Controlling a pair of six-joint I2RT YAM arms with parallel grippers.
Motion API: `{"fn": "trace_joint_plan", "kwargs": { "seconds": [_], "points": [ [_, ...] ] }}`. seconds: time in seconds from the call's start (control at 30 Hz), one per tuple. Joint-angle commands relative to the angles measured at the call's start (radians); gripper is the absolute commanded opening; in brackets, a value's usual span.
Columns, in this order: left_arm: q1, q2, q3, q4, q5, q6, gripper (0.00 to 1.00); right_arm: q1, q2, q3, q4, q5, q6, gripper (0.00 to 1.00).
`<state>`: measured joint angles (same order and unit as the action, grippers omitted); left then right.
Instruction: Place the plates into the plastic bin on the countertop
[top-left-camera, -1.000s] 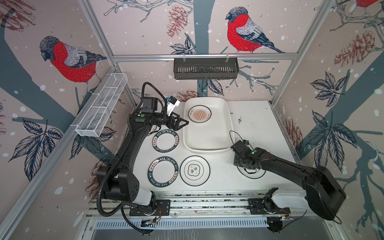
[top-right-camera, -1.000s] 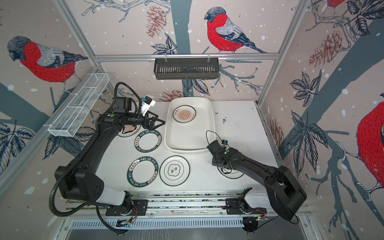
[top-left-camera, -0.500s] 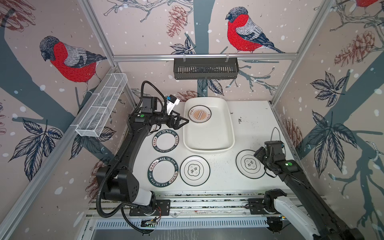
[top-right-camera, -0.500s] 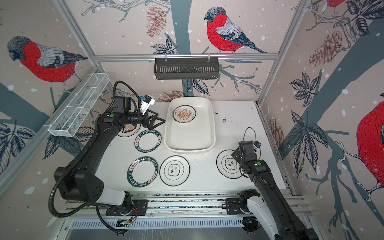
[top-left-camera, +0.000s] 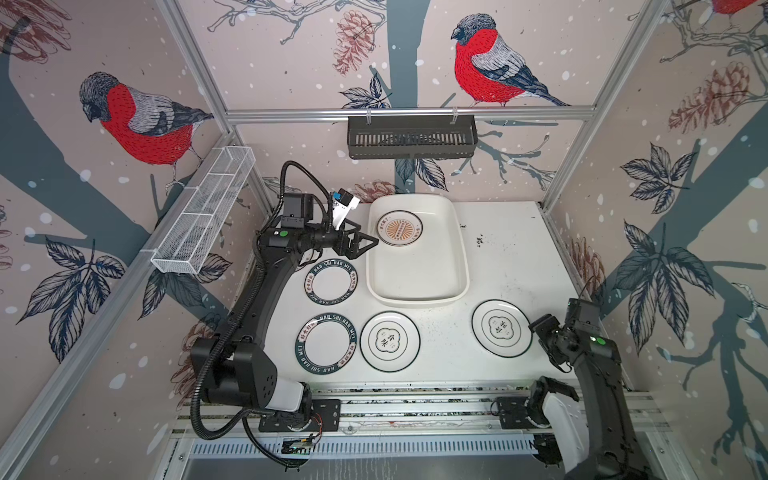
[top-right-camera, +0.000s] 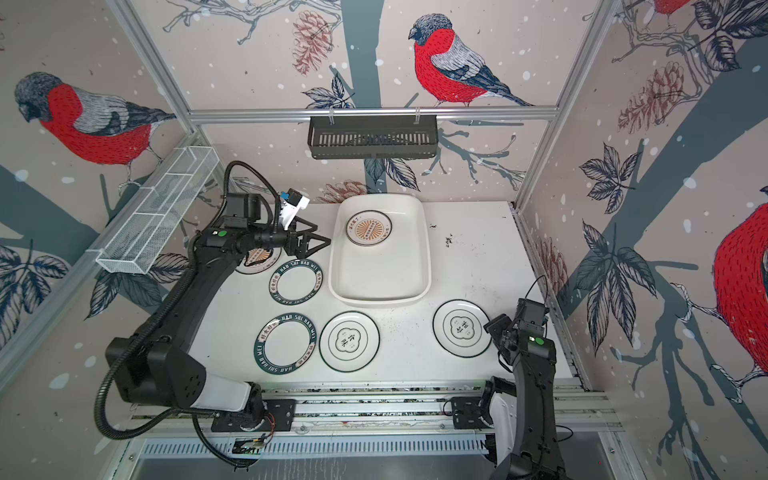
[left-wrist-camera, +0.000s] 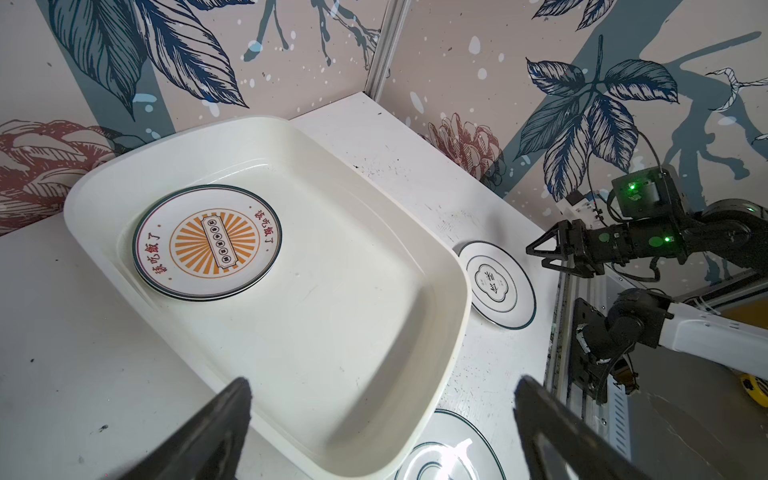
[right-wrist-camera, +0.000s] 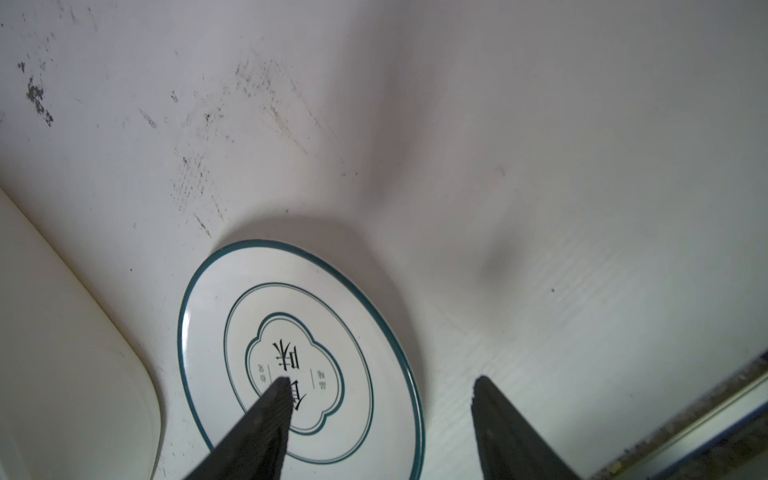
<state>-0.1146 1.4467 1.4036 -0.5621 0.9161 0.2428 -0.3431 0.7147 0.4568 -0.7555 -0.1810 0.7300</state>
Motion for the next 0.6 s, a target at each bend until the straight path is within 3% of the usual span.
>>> {"fn": "trace_joint_plan", "kwargs": {
  "seconds": [0.0,0.57],
  "points": [
    [0.0,-0.009,-0.011,0.028,0.025,0.012,0.98,-0.006,-0.001,-0.024,-0.014,-0.062,-0.036,0.69],
    [0.0,0.003,-0.021,0.045,0.025,0.006,0.97,-0.004,-0.054,-0.178,0.064,-0.261,-0.002,0.57]
  ]
}}
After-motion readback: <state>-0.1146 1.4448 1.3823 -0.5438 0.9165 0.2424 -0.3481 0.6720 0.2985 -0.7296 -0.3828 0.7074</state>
